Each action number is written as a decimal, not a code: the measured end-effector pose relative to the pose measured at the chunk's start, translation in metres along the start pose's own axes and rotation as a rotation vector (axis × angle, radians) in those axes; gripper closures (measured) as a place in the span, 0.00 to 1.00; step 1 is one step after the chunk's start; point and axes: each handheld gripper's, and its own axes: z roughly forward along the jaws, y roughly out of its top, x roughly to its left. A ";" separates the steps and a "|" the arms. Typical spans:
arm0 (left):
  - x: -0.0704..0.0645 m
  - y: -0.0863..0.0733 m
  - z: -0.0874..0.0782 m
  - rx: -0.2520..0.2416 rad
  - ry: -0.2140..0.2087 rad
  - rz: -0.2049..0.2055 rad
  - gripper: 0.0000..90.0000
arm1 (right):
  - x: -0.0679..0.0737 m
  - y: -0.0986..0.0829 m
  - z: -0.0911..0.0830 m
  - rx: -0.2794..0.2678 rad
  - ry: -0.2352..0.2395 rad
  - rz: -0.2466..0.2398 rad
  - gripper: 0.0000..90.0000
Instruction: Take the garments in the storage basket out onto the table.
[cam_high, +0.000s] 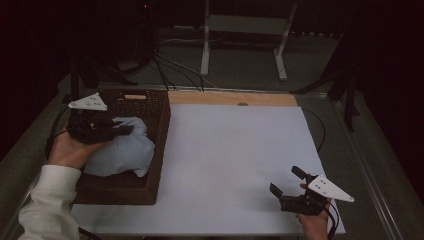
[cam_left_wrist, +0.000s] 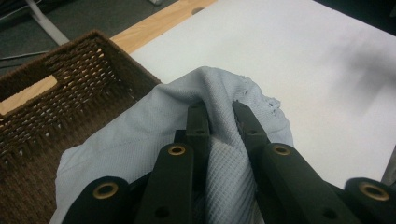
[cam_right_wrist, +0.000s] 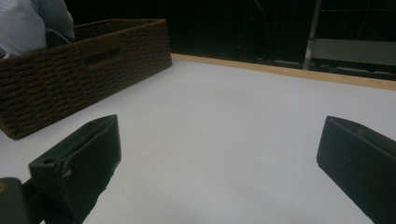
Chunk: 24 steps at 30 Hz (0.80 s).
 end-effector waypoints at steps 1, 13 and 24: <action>0.000 0.001 0.000 -0.004 -0.004 0.002 0.89 | 0.000 0.000 0.000 0.000 0.000 -0.001 0.00; -0.006 0.015 0.002 -0.018 -0.025 0.015 0.89 | 0.000 0.000 0.000 -0.001 0.001 0.000 0.00; -0.013 0.030 0.004 -0.042 -0.046 0.023 0.89 | 0.000 0.000 0.001 -0.002 0.003 -0.002 0.00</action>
